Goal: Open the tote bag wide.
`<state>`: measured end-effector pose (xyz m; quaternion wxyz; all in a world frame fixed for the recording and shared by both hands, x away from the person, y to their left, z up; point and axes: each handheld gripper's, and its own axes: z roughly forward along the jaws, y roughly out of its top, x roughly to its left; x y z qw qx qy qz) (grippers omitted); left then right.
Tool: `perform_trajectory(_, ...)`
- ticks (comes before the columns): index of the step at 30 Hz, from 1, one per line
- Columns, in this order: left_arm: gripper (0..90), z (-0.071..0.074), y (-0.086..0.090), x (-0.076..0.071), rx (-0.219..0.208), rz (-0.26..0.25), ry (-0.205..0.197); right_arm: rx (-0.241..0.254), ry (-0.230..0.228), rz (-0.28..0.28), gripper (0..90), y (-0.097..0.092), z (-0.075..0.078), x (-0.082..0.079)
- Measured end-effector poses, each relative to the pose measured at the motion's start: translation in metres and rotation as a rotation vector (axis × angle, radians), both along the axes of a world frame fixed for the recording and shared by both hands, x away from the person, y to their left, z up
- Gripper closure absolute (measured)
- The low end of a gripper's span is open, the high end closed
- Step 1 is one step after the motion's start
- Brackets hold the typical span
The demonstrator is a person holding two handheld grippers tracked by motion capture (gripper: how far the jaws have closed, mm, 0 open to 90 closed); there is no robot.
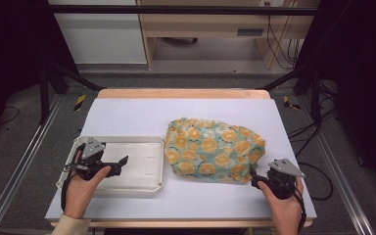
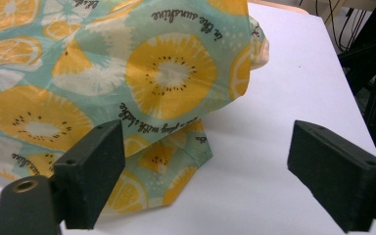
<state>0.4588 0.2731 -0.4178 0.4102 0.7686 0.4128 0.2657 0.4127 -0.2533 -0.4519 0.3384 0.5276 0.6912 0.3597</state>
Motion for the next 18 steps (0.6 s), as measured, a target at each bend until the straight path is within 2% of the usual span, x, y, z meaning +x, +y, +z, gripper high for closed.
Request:
perform_trajectory(3,5.7,-0.001,-0.001,0.0,0.009,-0.004,-0.012,0.004,-0.002,0.004,17.3,0.0,0.0,-0.001)
perform_trajectory(4,5.8,-0.002,-0.001,0.0,0.007,-0.003,-0.015,0.013,-0.007,0.008,21.2,0.0,0.0,-0.001)
perform_trajectory(8,6.0,-0.001,0.002,0.003,-0.014,-0.001,-0.023,0.057,-0.018,0.005,26.9,-0.002,0.005,0.001)
perform_trajectory(10,6.4,0.0,0.002,0.002,-0.009,0.002,-0.025,0.038,-0.031,0.009,31.2,0.002,0.02,0.002)
perform_trajectory(11,6.4,0.0,0.003,0.0,-0.007,0.002,-0.027,0.038,-0.031,0.009,31.2,0.002,0.02,0.002)
perform_trajectory(13,6.5,0.002,0.002,-0.001,-0.004,0.009,-0.039,0.046,-0.021,0.035,32.8,0.006,0.031,0.006)
perform_trajectory(14,6.7,0.003,0.002,-0.001,0.002,0.009,-0.043,0.026,-0.016,0.04,33.6,0.007,0.037,0.009)
perform_trajectory(16,6.8,0.005,0.001,-0.002,0.011,0.006,-0.048,0.009,-0.012,0.045,33.4,0.009,0.049,0.015)
perform_trajectory(18,6.7,0.006,0.0,-0.004,0.007,0.003,-0.051,0.026,-0.017,0.061,29.7,0.011,0.063,0.02)
